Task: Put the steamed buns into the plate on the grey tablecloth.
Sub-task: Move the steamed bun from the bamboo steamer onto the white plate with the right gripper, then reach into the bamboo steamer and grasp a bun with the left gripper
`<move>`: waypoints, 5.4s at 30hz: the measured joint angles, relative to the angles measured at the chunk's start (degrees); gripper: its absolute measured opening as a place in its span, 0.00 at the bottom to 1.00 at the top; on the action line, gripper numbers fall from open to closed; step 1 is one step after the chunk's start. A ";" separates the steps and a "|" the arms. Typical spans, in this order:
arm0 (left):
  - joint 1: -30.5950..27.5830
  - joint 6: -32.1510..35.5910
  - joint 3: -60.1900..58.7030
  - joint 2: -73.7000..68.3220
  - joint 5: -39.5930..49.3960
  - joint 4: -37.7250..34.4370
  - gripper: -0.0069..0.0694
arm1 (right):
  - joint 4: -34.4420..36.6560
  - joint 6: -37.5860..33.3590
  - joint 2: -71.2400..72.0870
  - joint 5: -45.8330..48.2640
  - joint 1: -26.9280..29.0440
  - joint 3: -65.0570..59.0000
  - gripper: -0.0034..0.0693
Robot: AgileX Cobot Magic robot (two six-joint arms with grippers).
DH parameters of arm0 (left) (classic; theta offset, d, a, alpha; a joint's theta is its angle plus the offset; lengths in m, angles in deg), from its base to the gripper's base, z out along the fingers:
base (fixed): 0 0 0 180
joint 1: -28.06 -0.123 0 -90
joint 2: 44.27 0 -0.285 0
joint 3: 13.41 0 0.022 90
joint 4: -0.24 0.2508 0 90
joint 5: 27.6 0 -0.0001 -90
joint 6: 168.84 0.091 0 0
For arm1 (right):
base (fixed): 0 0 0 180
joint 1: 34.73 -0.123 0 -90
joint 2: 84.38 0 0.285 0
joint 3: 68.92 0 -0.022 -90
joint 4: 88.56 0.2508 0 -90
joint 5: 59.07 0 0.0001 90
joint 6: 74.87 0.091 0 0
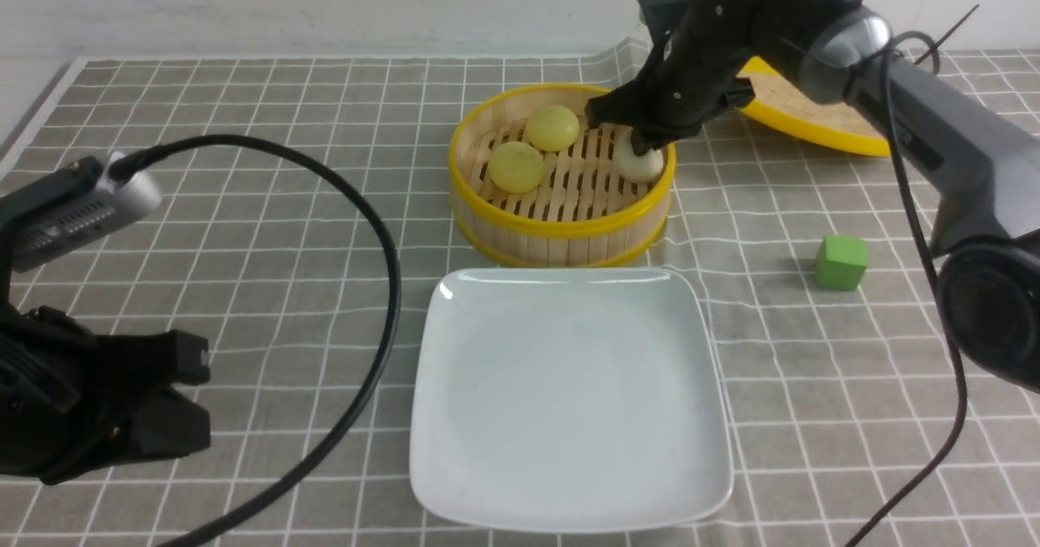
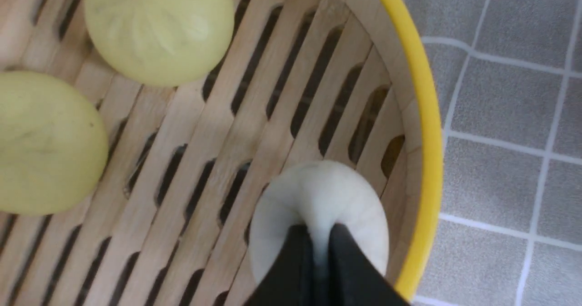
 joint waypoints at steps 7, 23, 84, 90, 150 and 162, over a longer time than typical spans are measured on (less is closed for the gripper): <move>0.00 0.00 0.00 0.00 -0.34 0.05 0.21 | 3.25 -0.28 9.76 9.51 0.00 6.34 0.08; 0.00 0.00 0.00 -0.47 -0.46 0.20 0.24 | 13.20 -4.10 33.90 9.83 -6.77 -39.98 0.08; 12.31 0.00 63.11 -50.92 7.70 0.81 0.53 | 0.99 0.23 82.23 9.47 -9.70 -72.41 0.03; 18.76 -1.73 86.46 -70.39 10.11 6.49 0.53 | 0.99 4.62 87.36 5.47 -9.70 -79.49 0.03; 23.18 -1.33 107.21 -92.85 10.55 21.73 0.42 | 4.66 6.69 87.60 4.70 -9.70 -79.96 0.09; 23.18 -1.20 107.03 -87.09 11.62 22.24 0.12 | 6.51 6.69 87.60 4.70 -9.70 -79.96 0.10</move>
